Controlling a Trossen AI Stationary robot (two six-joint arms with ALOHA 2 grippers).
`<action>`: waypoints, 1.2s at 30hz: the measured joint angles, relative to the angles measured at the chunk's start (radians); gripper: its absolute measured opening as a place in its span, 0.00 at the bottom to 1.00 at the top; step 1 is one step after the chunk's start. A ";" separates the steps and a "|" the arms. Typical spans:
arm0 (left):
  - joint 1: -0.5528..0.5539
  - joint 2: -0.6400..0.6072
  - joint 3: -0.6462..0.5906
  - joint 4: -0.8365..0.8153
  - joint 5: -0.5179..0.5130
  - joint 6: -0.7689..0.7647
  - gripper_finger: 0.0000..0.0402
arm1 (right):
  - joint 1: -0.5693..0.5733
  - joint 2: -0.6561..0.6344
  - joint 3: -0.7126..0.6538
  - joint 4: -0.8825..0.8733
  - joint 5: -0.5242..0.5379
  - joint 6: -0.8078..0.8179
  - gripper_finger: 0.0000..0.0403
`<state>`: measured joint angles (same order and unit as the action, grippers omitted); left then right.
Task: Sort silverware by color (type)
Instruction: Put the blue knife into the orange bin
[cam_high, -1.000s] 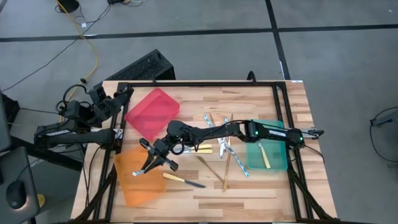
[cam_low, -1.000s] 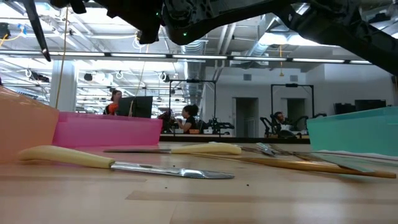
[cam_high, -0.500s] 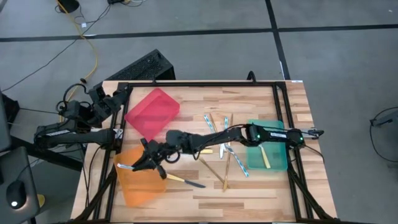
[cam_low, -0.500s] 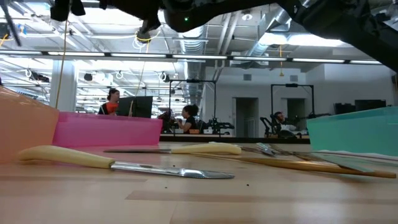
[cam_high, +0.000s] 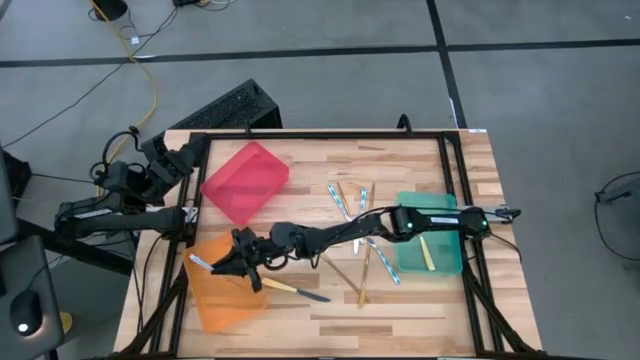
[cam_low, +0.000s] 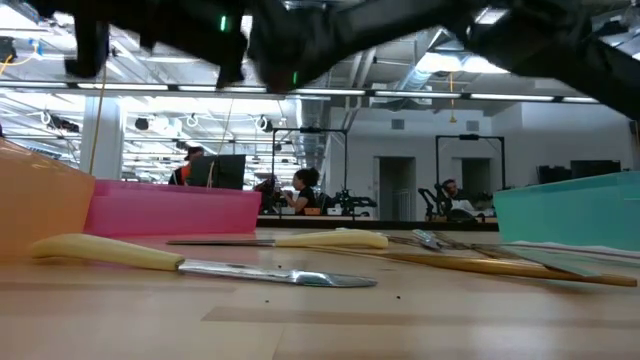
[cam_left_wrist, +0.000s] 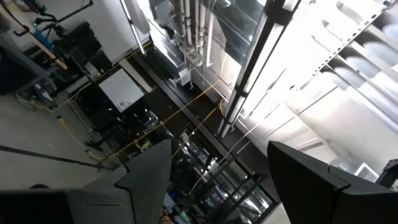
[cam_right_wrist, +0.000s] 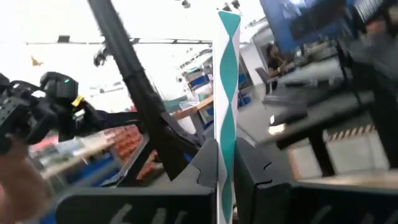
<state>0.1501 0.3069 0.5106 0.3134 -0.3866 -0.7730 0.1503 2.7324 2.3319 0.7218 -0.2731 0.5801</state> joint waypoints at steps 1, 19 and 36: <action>0.000 0.000 0.000 0.000 0.000 0.000 0.61 | -0.007 0.021 0.000 0.024 0.012 0.050 0.08; 0.000 0.000 0.000 0.000 -0.012 0.000 0.61 | -0.043 0.071 0.000 0.031 0.086 0.263 0.10; 0.000 0.000 0.000 0.000 -0.008 0.000 0.61 | -0.058 0.068 0.001 -0.033 0.094 0.198 0.10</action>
<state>0.1504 0.3069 0.5106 0.3134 -0.3945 -0.7731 0.0926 2.8006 2.3325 0.6893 -0.1787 0.7784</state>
